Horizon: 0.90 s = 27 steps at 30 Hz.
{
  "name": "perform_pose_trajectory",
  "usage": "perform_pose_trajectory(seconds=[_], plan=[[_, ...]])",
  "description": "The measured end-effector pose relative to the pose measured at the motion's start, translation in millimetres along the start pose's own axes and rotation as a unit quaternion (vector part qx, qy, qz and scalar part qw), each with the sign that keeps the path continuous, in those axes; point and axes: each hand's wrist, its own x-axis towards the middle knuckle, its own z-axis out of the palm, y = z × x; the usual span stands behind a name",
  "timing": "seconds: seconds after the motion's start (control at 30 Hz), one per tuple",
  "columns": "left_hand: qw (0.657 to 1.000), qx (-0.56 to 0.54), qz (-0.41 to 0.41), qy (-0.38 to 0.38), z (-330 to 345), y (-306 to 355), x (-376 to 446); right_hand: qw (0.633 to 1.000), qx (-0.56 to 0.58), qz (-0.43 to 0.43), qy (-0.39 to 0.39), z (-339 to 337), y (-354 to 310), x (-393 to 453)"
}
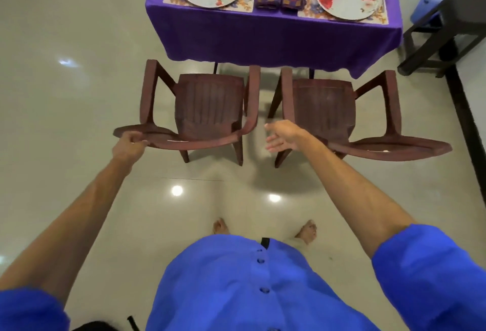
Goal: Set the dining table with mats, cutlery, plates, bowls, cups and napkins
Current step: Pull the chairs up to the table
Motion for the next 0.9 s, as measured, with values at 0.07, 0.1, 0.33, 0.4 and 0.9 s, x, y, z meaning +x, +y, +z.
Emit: perform_pose_trajectory(seconds=[0.07, 0.1, 0.33, 0.4, 0.9], plan=[[0.999, -0.013, 0.013, -0.029, -5.7, 0.4, 2.9, 0.997, 0.068, 0.034, -0.022, 23.1, -5.4, 6.5], [0.999, -0.023, 0.024, -0.035, -5.3, 1.4, 5.6, 0.992, 0.119, 0.038, -0.027, 31.9, -9.3, 7.1], [0.981, -0.167, -0.005, -0.094, -11.7, -8.7, 27.3, 0.994, 0.074, 0.036, 0.071, 82.1, -36.5, 16.2], [0.978, -0.184, 0.0, -0.1, -18.3, -18.8, 33.6, 0.992, -0.037, 0.049, 0.107, 100.9, -38.0, 19.9], [0.986, -0.133, 0.05, -0.089, -17.1, -21.3, 21.9, 0.953, 0.241, 0.056, 0.173, 144.6, -15.0, 24.0]])
